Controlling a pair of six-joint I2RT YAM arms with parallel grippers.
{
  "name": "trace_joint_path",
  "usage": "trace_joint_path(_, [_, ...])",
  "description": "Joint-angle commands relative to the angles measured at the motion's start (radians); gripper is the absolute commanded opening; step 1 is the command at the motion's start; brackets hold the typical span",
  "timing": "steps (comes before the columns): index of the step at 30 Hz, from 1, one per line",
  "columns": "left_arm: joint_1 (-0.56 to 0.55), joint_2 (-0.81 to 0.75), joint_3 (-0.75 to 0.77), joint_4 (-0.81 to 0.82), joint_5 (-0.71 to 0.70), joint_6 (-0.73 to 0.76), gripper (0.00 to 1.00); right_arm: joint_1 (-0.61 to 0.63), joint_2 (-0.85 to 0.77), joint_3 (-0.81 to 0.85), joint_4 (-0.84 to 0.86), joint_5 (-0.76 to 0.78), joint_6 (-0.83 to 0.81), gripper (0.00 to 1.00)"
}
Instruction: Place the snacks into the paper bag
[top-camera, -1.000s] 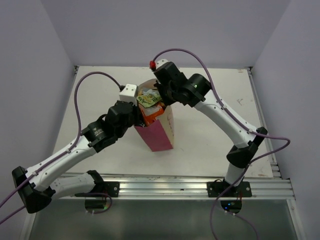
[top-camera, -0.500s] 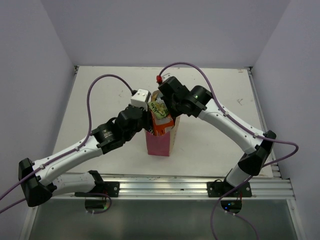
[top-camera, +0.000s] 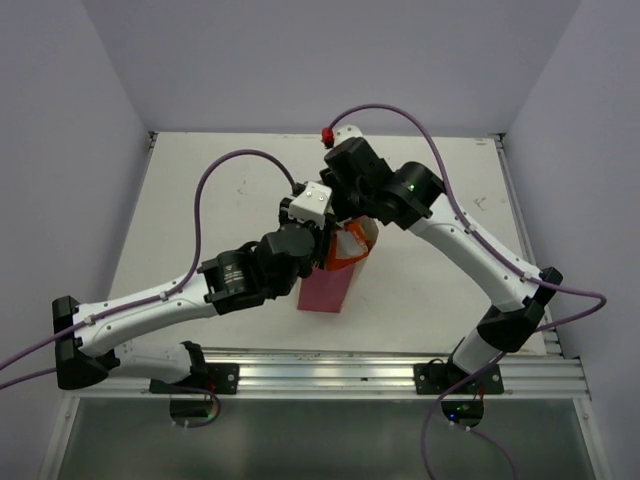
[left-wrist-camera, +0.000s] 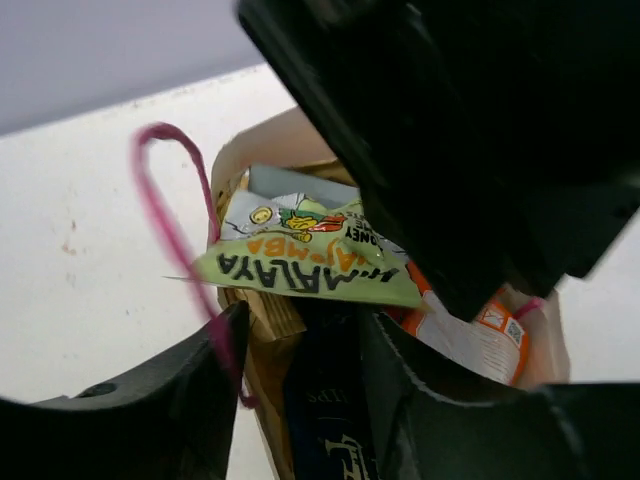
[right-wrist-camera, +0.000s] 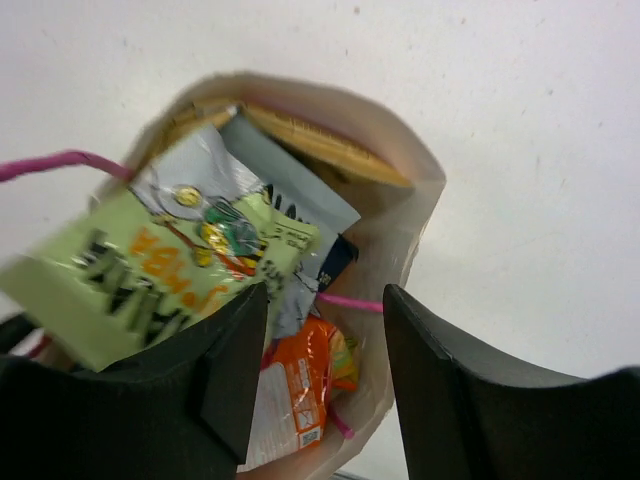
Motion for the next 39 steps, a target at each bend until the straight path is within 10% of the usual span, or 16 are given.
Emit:
trace_joint_path(1, [-0.081,0.007,0.098,0.081,-0.207,0.101,0.56,0.005,-0.032,0.141,-0.035,0.08,-0.008,0.54])
trace_joint_path(15, [-0.093,-0.008,0.285,-0.189,-0.563,0.006,0.6,-0.035,-0.141,0.081,-0.079,0.224,0.037,0.67])
trace_joint_path(19, [-0.092,-0.158,0.25,-0.033,-0.704,0.145,0.67,-0.185,-0.213,-0.031,-0.063,0.184,0.076,0.7])
trace_joint_path(26, [0.162,-0.479,0.036,0.078,-0.568,0.218,0.84,-0.498,-0.296,-0.324,0.022,0.019,0.046,0.78])
trace_joint_path(33, [0.172,-0.473,0.118,-0.315,-0.545,-0.044,0.87,-0.534,-0.213,-0.283,-0.023,0.019,0.02,0.85])
trace_joint_path(39, [0.172,-0.479,0.097,-0.282,-0.493,-0.049,0.92,-0.534,-0.219,-0.222,-0.058,0.063,0.001,0.83])
